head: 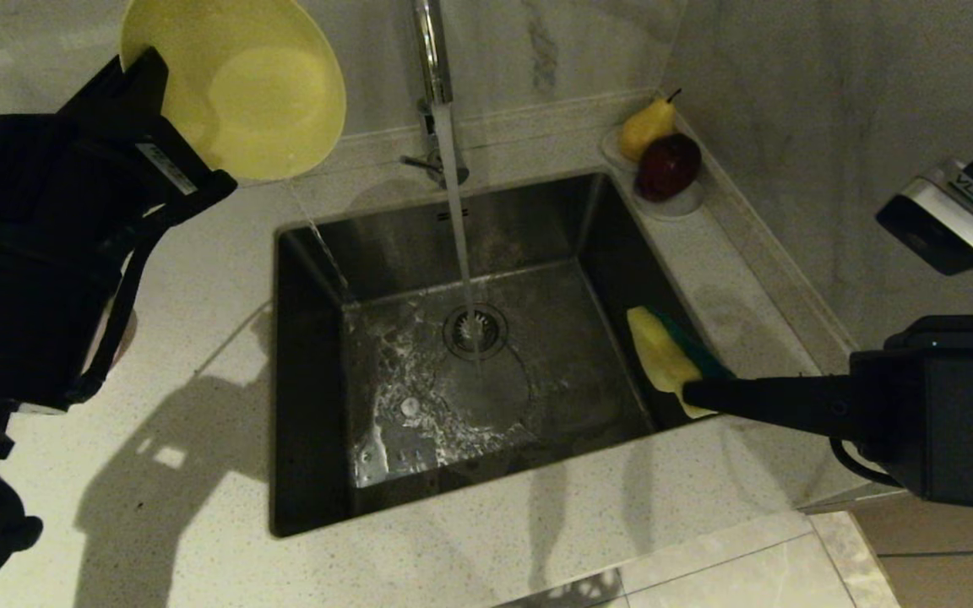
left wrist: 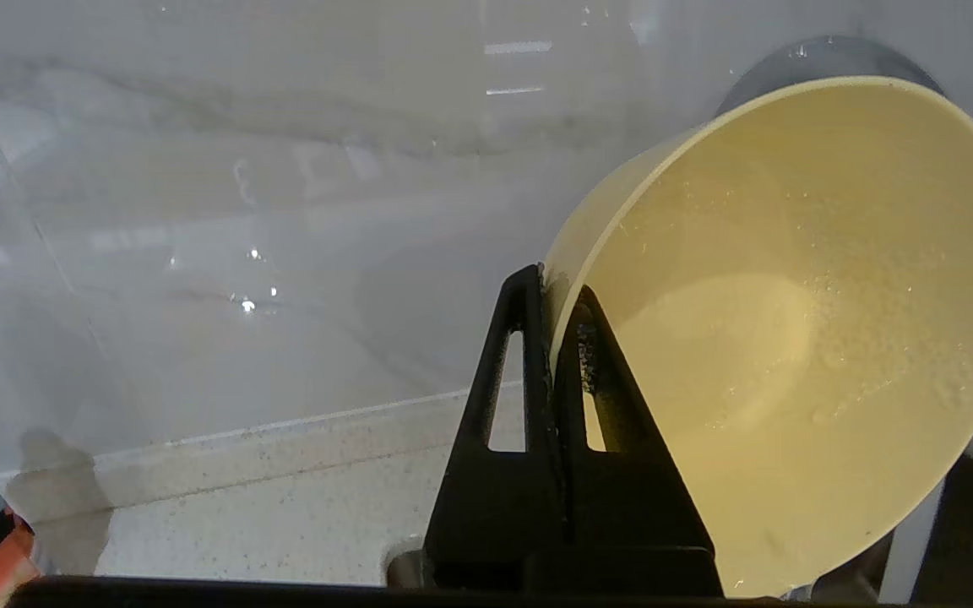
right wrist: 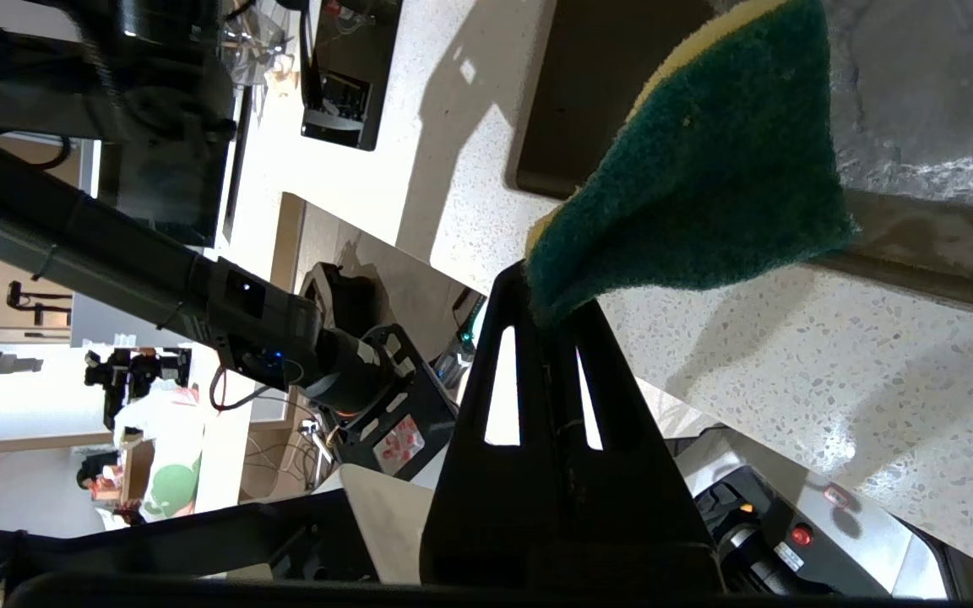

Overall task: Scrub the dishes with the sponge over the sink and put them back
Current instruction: Rinse the bowl, then place the bowl on the table

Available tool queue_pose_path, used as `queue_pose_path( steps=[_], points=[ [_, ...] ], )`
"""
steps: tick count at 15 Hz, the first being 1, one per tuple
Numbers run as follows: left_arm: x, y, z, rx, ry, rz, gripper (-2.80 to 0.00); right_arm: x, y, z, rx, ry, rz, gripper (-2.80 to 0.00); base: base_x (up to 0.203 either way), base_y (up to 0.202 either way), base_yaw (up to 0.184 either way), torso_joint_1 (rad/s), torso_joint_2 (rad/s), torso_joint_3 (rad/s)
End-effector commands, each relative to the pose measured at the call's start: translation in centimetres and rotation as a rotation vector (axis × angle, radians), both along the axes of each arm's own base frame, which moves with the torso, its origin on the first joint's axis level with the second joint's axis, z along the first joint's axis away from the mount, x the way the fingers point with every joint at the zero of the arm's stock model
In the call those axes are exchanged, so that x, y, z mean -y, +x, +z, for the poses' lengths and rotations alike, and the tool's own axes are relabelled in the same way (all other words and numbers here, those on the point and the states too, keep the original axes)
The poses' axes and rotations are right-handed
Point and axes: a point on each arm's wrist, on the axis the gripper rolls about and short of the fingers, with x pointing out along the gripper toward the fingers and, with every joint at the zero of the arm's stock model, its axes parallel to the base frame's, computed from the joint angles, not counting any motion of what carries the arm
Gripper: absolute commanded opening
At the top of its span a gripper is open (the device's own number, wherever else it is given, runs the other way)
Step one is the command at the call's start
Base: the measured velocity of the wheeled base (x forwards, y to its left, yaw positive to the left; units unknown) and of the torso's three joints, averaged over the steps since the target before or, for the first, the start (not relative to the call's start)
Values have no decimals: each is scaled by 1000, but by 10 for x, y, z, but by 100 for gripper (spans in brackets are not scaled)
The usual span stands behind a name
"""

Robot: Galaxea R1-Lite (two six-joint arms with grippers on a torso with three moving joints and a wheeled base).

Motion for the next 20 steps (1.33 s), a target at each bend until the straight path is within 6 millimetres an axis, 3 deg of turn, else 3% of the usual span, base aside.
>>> queue_pose_path(
  steps=[1,5,7,10,13,17,19,20],
  points=[
    [0,2,-3,-39,7,12,-280,-2,2,-2,-11,-5,3,-280,0,0,0,0,0,0],
    [0,21,-40,-381,-10,-14,-280,0,-1,-4,-13,-4,3,-280,0,0,0,0,0,0],
    [-2,29,-48,-586,-53,-19,-280,2,-3,-5,-16,-5,-1,-280,0,0,0,0,0,0],
    [-16,41,-36,-906,-216,19,-280,2,-2,-6,-23,-9,-6,-280,0,0,0,0,0,0],
    [-54,43,-6,-1060,-513,31,-280,5,2,-8,-32,-15,-27,-280,0,0,0,0,0,0],
    [-112,20,14,-1061,-754,77,-280,6,6,-13,-46,-26,-39,-280,0,0,0,0,0,0],
    [-124,-2,16,-1019,-801,113,-280,7,8,-13,-46,-26,-51,-280,0,0,0,0,0,0],
    [-128,-6,8,-1036,-818,134,-280,7,10,-14,-49,-29,-53,-280,0,0,0,0,0,0]
  ],
)
